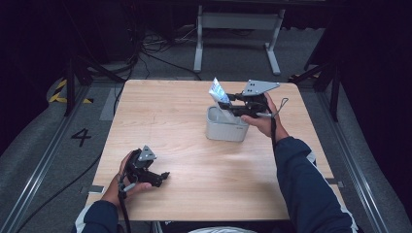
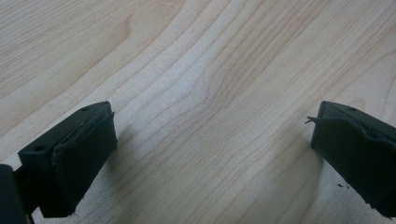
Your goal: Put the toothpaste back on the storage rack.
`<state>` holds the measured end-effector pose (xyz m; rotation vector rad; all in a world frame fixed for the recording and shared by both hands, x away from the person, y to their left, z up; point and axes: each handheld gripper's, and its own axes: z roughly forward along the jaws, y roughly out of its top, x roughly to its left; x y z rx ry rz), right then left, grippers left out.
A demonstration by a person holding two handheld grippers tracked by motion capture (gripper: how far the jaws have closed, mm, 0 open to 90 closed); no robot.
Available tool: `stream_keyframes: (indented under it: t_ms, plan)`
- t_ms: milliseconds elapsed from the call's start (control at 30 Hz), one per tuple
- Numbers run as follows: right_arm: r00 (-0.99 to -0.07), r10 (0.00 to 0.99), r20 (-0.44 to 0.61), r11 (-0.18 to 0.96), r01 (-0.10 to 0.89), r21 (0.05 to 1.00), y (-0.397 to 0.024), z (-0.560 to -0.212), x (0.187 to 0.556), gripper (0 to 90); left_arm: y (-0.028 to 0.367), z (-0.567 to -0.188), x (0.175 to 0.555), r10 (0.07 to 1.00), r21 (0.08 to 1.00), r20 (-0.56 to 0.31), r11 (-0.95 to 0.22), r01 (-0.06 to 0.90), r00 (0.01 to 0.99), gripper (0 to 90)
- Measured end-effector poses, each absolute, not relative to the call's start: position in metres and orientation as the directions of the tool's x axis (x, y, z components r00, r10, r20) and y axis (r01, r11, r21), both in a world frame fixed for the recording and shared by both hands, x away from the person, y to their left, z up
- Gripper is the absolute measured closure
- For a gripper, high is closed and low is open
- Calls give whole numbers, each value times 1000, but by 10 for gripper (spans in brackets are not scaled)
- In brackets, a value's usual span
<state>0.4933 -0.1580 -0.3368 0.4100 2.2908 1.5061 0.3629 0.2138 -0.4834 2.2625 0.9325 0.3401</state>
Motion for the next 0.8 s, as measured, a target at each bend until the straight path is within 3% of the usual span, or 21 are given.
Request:
stream_keyframes:
  t_ms: [800]
  plan:
    - [-890, 442, -115, 414, 88, 906, -163, -361, 506, 626, 214, -483, 363, 701, 663, -5, -531, 527, 713, 7]
